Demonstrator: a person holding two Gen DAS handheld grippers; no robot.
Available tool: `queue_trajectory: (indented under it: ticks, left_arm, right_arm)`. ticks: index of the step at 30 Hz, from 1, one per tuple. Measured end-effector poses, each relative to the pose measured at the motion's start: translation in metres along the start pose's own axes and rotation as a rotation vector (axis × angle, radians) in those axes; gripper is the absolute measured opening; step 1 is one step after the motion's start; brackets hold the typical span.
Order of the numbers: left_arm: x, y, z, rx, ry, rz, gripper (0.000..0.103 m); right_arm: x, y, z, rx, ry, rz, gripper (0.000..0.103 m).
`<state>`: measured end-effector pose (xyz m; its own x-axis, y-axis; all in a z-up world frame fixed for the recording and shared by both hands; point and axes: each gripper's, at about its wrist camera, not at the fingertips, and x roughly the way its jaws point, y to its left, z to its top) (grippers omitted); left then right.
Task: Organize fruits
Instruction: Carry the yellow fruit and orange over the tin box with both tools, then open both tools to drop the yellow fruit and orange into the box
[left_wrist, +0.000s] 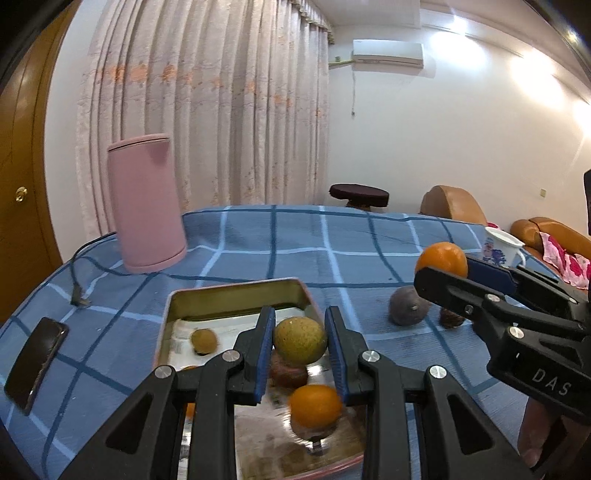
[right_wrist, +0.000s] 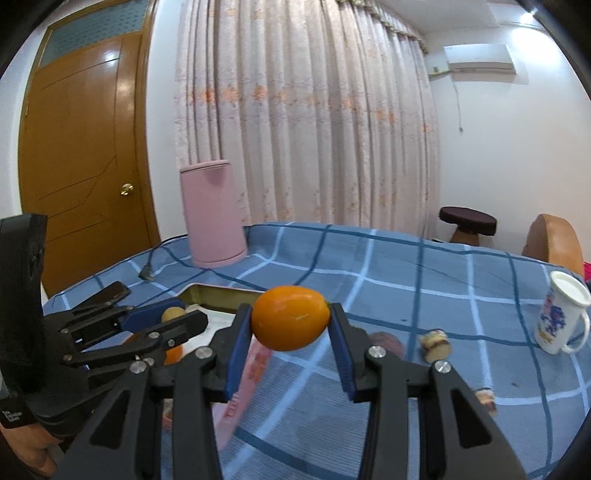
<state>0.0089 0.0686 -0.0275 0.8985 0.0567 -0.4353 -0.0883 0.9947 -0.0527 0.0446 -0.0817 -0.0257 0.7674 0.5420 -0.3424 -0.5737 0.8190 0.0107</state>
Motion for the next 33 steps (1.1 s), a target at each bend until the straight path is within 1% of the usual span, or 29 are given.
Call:
queue_trajectory:
  ticks: [4,10,14,24,28,33]
  left_arm:
    - [0.000,0.015,-0.005,-0.023,0.017,0.021,0.029]
    - [0.005,0.039,-0.012,-0.064,0.046,0.043,0.029]
    - [0.006,0.049,-0.017,-0.086,0.068,0.041,0.029]
    - [0.015,0.056,-0.032,-0.097,0.130,0.012,0.030]
    - [0.014,0.055,-0.032,-0.083,0.130,0.014,0.030]
    - [0.013,0.052,-0.033,-0.064,0.129,0.021,0.030]
  right_arm:
    - [0.015,0.018,-0.002,-0.023,0.035,0.042,0.044]
    - [0.033,0.033,-0.010,-0.043,0.082,0.071,0.044]
    - [0.039,0.040,-0.015,-0.054,0.105,0.082,0.044]
    - [0.054,0.052,-0.024,-0.088,0.175,0.115,0.044]
    - [0.059,0.057,-0.026,-0.107,0.199,0.125,0.044]
    - [0.065,0.054,-0.029,-0.088,0.237,0.158,0.046]
